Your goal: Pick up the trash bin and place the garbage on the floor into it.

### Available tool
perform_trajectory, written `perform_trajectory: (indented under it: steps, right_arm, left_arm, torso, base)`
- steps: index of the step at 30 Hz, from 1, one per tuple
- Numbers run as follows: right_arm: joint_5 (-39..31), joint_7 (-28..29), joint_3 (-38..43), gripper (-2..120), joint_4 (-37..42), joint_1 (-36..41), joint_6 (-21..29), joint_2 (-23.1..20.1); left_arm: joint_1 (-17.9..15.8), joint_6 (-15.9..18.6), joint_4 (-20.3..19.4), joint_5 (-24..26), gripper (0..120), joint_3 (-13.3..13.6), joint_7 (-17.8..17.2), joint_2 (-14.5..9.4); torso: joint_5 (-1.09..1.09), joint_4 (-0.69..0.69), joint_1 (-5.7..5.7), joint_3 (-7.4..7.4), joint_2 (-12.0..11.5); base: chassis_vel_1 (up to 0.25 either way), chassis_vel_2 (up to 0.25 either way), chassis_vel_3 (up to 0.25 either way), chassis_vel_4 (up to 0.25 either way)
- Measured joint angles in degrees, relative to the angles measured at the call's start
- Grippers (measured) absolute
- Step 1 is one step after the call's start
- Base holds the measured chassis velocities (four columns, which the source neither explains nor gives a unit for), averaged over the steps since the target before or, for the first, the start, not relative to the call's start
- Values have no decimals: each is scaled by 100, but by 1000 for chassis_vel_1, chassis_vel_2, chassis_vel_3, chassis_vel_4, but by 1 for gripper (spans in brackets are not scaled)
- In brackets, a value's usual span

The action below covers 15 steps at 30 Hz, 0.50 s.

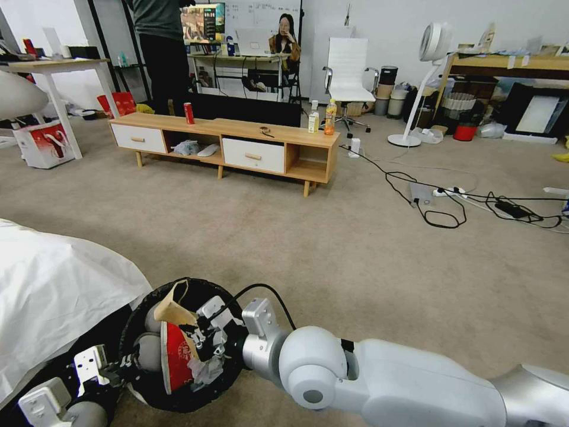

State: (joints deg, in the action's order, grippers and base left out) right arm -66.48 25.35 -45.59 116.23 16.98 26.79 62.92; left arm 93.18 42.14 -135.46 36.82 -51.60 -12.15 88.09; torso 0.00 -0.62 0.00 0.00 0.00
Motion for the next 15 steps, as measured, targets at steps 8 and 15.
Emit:
perform_trajectory:
  steps: [8, 15]
  right_arm:
    - [317, -5, -26, 0, -245, 384, -23, 17]
    - [461, -15, -26, 0, -357, 490, -51, 8]
  left_arm:
    - [8, 0, 8, -17, 3, 9, 4, 3]
    - [-15, 0, 53, -64, 3, 52, 7, 28]
  torso:
    - [0, -1, 0, 0, 0]
    - [0, 0, 0, 0, 0]
  base:
    - [0, 0, 0, 0]
    - [0, 0, 0, 0]
